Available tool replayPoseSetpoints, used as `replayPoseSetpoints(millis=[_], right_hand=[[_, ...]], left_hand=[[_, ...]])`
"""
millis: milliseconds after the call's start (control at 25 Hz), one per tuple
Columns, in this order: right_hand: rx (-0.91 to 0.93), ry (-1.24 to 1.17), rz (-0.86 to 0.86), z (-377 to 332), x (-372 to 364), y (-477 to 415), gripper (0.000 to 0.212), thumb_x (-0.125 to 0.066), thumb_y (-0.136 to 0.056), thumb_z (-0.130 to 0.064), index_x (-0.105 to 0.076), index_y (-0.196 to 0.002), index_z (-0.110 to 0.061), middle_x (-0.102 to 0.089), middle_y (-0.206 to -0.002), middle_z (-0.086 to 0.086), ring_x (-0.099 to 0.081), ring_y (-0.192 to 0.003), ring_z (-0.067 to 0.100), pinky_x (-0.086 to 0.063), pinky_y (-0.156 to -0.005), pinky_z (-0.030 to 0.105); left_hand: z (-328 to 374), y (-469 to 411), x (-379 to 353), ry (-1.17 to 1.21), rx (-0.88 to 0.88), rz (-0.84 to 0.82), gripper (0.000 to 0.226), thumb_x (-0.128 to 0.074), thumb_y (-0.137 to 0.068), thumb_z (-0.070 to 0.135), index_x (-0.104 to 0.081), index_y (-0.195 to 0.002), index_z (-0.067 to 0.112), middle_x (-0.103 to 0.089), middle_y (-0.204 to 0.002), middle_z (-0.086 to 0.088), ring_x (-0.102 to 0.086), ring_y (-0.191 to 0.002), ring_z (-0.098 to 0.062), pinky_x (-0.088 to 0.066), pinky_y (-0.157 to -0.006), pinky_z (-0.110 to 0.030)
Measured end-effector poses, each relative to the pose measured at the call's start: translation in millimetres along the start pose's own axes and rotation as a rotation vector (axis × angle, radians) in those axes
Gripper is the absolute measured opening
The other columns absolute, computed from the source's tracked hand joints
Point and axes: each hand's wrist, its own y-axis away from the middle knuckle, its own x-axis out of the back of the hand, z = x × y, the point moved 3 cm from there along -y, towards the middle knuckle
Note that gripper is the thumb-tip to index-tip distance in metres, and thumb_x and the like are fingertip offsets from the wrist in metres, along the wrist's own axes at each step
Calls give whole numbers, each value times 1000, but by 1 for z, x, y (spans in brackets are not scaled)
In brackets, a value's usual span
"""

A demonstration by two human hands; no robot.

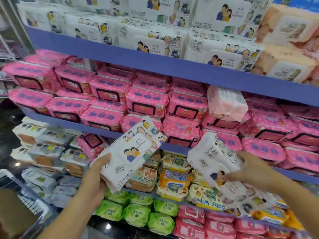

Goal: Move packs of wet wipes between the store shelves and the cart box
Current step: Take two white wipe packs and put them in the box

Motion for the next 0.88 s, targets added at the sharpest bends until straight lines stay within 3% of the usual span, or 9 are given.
replayPoseSetpoints(millis=[80, 120, 240, 400, 600, 720, 800, 880], right_hand=[[-20, -235, -103, -27, -48, 7, 92, -95, -52, -49, -55, -128, -16, -67, -122, -6, -70, -101, 17, -54, -83, 37], [-33, -318, -129, -42, -73, 6, 88, -96, -51, -45, -59, -125, -15, -72, -115, -2, -73, -95, 19, -56, -80, 39], [-21, -502, -224, -111, -152, 16, 68, -93, -60, -30, -66, -119, -13, -77, -109, 4, -75, -94, 23, -56, -80, 40], [-21, -627, -363, -220, -255, 50, 30, -77, -81, -6, -68, -109, -7, -79, -92, 6, -75, -84, 23, -54, -70, 34], [53, -595, -602, -341, -380, 87, 27, -72, -84, -4, -67, -110, -8, -79, -96, 15, -77, -78, 31, -63, -62, 39], [67, -505, -729, -402, -452, 100, 35, -76, -81, -10, -68, -114, -5, -78, -99, 16, -77, -84, 33, -62, -69, 41], [63, -426, -775, -435, -493, 100, 43, -81, -78, -15, -67, -118, -3, -78, -98, 15, -77, -85, 33, -60, -74, 42], [84, -363, -827, -471, -528, 98, 47, -84, -77, -17, -66, -118, -4, -79, -96, 14, -77, -83, 32, -61, -74, 43]], left_hand=[[0, 15, 36, 46, 7, 26, 15, -57, -100, 23, -69, -108, 22, -80, -101, -1, -77, -81, -20, -62, -61, -36], [1, 25, 56, 60, 14, 59, 14, -57, -99, 23, -69, -108, 22, -80, -101, -1, -77, -80, -19, -63, -62, -36], [8, 56, 134, 83, 55, 176, 16, -58, -99, 25, -71, -106, 22, -80, -103, -4, -76, -85, -24, -56, -78, -42], [39, 109, 266, 155, 34, 350, 18, -60, -97, 28, -74, -103, 20, -80, -104, -6, -78, -86, -26, -53, -92, -50], [79, 179, 429, 214, -66, 621, 35, -76, -79, 30, -74, -110, 14, -78, -110, -13, -75, -98, -34, -56, -88, -52], [85, 204, 501, 278, -119, 744, 35, -73, -86, 28, -72, -118, 14, -78, -111, -11, -75, -100, -32, -60, -81, -46], [81, 208, 535, 324, -125, 802, 40, -74, -87, 27, -69, -124, 14, -76, -118, -12, -73, -109, -34, -59, -88, -52], [78, 210, 561, 328, -130, 907, 35, -74, -88, 25, -70, -121, 13, -78, -112, -11, -74, -104, -34, -61, -79, -48]])
